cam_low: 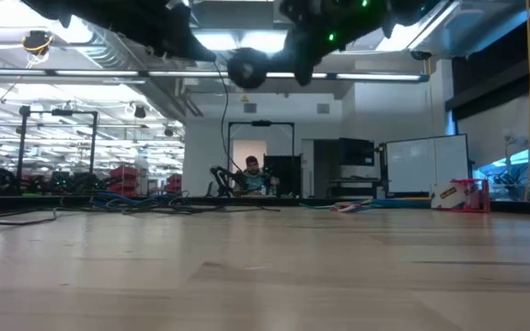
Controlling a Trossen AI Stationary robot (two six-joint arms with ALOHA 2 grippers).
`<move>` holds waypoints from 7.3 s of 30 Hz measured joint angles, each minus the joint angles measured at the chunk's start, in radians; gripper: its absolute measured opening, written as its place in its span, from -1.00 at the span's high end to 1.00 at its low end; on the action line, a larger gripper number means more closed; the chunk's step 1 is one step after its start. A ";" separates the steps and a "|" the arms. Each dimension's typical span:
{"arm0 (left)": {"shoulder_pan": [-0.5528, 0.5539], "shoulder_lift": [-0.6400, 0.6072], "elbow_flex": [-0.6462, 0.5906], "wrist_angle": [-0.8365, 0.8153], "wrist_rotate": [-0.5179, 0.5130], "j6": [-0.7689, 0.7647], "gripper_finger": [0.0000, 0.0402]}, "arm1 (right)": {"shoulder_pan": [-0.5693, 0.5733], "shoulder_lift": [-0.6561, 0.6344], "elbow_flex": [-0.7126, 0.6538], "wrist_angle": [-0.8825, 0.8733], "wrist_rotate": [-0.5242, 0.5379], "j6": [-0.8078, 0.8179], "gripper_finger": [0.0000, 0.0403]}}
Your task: Coiling cords
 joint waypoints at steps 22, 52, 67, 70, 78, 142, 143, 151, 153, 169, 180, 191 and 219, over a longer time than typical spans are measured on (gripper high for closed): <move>-0.023 0.315 0.003 0.574 0.177 -0.073 0.94 | -0.039 0.056 0.000 0.133 -0.089 0.076 0.97; 0.030 0.448 0.092 0.244 -0.091 0.117 0.94 | -0.023 -0.029 0.032 0.033 -0.211 0.285 0.97; 0.058 0.375 0.063 0.066 -0.151 0.103 0.99 | -0.012 -0.074 0.031 -0.111 -0.210 0.209 0.97; 0.063 0.285 0.062 0.002 -0.154 0.105 0.98 | -0.012 -0.077 0.032 -0.105 -0.207 0.192 0.97; 0.055 0.033 0.061 -0.089 -0.144 0.104 0.96 | -0.012 -0.069 0.033 -0.106 -0.193 0.166 0.97; 0.011 -0.029 0.064 -0.143 0.135 0.184 0.32 | -0.052 0.124 0.080 0.010 -0.269 0.081 0.98; 0.012 -0.025 0.064 -0.131 0.136 0.206 0.33 | -0.052 0.124 0.080 0.010 -0.282 0.081 0.98; 0.026 0.047 0.063 -0.068 0.190 0.312 0.44 | -0.052 0.122 0.080 0.001 -0.383 0.063 0.99; 0.038 0.061 0.063 -0.063 0.215 0.312 0.49 | -0.053 0.122 0.080 -0.005 -0.409 0.056 0.99; 0.045 0.065 0.063 -0.049 0.243 0.284 0.98 | -0.052 0.122 0.080 -0.001 -0.404 0.059 0.86; 0.042 0.066 0.063 -0.052 0.242 0.262 0.99 | -0.051 0.122 0.080 -0.022 -0.404 0.060 0.85; 0.042 0.065 0.063 -0.048 0.235 0.262 0.99 | -0.052 0.125 0.080 0.004 -0.405 0.060 0.85; 0.042 0.062 0.063 -0.065 0.238 0.241 1.00 | -0.044 -0.044 0.081 -0.333 -0.338 0.191 0.37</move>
